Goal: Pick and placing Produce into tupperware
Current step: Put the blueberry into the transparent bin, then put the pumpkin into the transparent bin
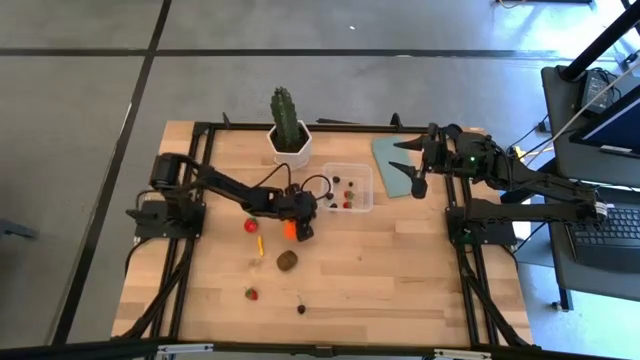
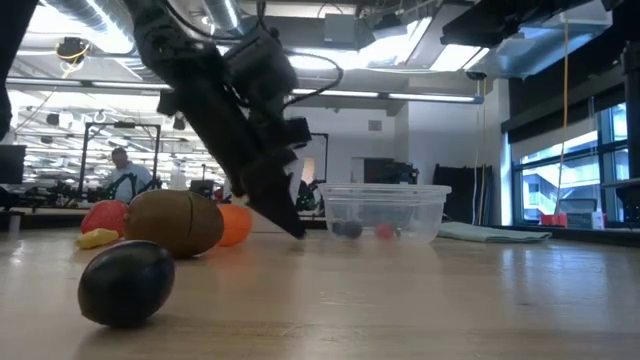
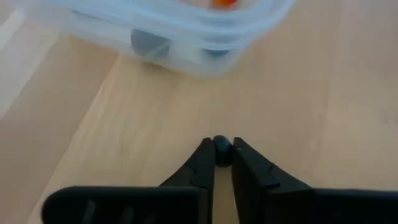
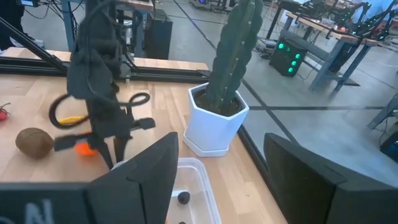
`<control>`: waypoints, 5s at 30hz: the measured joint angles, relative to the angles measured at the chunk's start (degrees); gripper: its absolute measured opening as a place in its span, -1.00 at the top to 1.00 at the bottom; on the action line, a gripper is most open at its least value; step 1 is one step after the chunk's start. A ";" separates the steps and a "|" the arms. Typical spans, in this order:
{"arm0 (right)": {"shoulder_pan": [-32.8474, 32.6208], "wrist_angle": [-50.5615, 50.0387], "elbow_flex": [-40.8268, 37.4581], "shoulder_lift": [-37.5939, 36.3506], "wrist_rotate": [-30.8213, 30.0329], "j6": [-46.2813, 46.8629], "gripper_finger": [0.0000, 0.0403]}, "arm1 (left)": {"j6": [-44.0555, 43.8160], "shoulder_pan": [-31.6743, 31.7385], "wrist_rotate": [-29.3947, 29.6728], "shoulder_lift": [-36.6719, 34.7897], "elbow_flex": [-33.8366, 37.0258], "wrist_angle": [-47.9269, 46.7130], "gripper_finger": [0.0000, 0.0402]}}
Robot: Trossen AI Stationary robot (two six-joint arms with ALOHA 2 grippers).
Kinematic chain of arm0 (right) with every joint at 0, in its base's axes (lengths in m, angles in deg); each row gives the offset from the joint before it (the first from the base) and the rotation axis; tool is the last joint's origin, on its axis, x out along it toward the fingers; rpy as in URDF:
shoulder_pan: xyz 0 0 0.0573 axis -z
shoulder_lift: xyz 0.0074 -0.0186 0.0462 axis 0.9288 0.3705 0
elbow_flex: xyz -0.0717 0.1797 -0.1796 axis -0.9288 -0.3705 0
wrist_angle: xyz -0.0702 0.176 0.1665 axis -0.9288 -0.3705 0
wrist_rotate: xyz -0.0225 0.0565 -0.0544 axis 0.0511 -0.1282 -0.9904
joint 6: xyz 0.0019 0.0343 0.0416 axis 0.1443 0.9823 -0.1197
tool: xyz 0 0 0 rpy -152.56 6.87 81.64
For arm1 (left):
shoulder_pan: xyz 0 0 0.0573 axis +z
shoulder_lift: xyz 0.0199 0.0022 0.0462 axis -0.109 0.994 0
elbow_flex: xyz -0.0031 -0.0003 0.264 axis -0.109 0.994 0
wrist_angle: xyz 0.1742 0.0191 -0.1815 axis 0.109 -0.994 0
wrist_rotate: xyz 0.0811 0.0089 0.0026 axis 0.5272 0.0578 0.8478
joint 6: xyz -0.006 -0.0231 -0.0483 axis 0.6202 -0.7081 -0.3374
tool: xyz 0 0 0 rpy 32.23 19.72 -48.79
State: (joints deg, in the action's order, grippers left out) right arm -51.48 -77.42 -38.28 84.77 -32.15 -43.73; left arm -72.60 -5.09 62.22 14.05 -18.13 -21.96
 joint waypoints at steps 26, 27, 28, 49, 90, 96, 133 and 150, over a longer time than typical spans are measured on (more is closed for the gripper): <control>0.00 2.11 0.00 0.00 -0.72 -0.17 -0.18 | 0.95 7.61 -4.08 -1.40 -3.15 18.35 0.84; 0.00 2.51 0.00 0.00 -0.72 -0.17 -0.18 | 1.42 7.60 -4.53 -0.85 -4.98 15.95 0.84; 0.00 2.92 0.00 0.00 -0.72 -0.14 -0.18 | 2.34 7.59 -5.01 -0.39 -7.24 13.17 0.84; 0.00 3.92 0.00 -0.02 -0.72 3.08 -0.19 | 5.38 10.90 -12.15 16.96 -45.14 -38.56 0.85; -0.03 3.38 0.00 0.00 -0.70 3.02 -0.18 | 6.16 11.20 -10.53 12.63 -48.83 -54.62 0.07; 0.00 3.41 0.00 0.00 -0.70 2.85 -0.18 | 4.55 10.51 -9.18 5.95 -48.81 -64.17 -0.10; 0.00 5.48 0.00 0.11 -0.72 1.46 -0.18 | -31.59 0.85 -13.31 -0.77 -34.81 -74.33 -0.38; 0.00 6.05 0.00 0.11 -0.72 1.19 -0.18 | -28.72 1.19 -13.23 -0.72 -33.81 -67.75 -0.51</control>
State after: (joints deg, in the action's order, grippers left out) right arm -51.48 -71.36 -38.28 84.88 -32.87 -42.53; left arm -101.33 -3.91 48.99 13.33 -51.94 -89.71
